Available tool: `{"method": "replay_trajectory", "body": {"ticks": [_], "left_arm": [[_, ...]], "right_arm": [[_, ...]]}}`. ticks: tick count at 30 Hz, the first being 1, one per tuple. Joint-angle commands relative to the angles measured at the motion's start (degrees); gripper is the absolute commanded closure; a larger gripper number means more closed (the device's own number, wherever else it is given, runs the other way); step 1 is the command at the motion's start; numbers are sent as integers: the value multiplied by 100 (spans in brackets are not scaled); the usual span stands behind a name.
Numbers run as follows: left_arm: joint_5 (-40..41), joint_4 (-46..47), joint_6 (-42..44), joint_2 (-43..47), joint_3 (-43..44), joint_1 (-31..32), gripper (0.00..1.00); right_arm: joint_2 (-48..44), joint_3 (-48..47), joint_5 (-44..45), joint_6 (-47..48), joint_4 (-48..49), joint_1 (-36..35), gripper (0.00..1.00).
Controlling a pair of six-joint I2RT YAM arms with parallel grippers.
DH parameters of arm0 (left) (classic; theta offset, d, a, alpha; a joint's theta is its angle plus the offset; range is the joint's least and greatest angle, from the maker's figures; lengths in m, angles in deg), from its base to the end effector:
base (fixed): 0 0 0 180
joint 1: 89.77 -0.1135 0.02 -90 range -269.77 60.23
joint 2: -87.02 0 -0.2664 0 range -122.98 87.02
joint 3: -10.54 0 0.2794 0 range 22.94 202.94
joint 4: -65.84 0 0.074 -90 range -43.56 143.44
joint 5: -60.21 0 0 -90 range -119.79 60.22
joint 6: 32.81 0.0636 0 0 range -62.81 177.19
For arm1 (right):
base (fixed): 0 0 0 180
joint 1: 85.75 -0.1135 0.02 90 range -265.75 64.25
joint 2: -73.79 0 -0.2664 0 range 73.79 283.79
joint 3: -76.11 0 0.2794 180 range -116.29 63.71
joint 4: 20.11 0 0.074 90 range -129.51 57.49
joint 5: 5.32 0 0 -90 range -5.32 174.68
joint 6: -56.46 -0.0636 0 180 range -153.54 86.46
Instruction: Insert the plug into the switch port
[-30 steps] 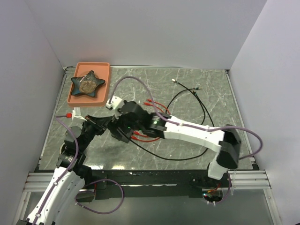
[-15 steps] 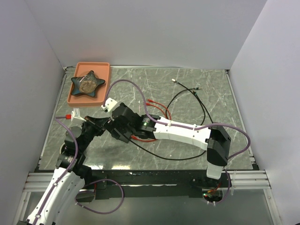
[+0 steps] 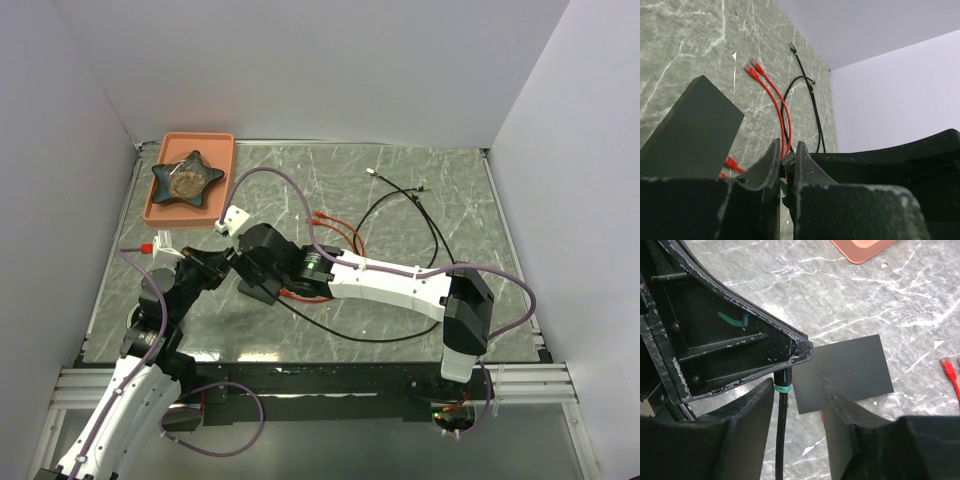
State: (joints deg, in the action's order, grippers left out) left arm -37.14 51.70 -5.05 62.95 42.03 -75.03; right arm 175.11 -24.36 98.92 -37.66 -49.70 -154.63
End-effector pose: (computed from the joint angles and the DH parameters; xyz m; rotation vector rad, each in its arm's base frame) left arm 0.1816 -0.0562 0.2422 -0.6351 1.7004 -1.0939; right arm 0.1834 0.4315 0.3018 -1.0073 1.8713 0.5087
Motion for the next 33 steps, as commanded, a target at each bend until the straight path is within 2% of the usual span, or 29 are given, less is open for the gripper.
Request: {"method": "replay_trajectory", "body": {"ticks": [1, 2, 5, 7, 9, 11, 17, 27, 28, 29, 33], "left_arm": [[-73, 253, -61, 26, 191, -15, 99], [-64, 253, -60, 26, 183, -15, 99], [-64, 244, -52, 26, 191, -15, 99], [-82, 253, -43, 0, 200, -15, 99], [-108, 288, -52, -1, 191, -15, 99], [-117, 288, -60, -9, 183, -15, 99], [-64, 209, 1, 17, 209, -15, 95], [-91, 253, 1, -18, 200, -15, 96], [-99, 244, -8, -27, 191, -15, 96], [-82, 235, 1, -18, 200, -15, 96], [-56, 191, 1, 34, 218, -15, 96]], "right_arm": [[-51, -192, 26, -107, 243, -46, 57], [-33, -245, 70, -150, 225, -46, 68], [28, -298, 44, -142, 234, -46, 73], [98, -359, 35, -124, 181, -46, 74], [116, -377, -9, -133, 181, -46, 85], [134, -386, -9, -133, 190, -46, 100], [81, -281, -44, -54, 172, -46, 100], [-217, 53, -175, -71, 278, -46, 100], [-244, 123, -211, -71, 304, -46, 94], [-270, 158, -220, -80, 330, -55, 82], [-376, 361, -343, -80, 471, -55, 64]]}}
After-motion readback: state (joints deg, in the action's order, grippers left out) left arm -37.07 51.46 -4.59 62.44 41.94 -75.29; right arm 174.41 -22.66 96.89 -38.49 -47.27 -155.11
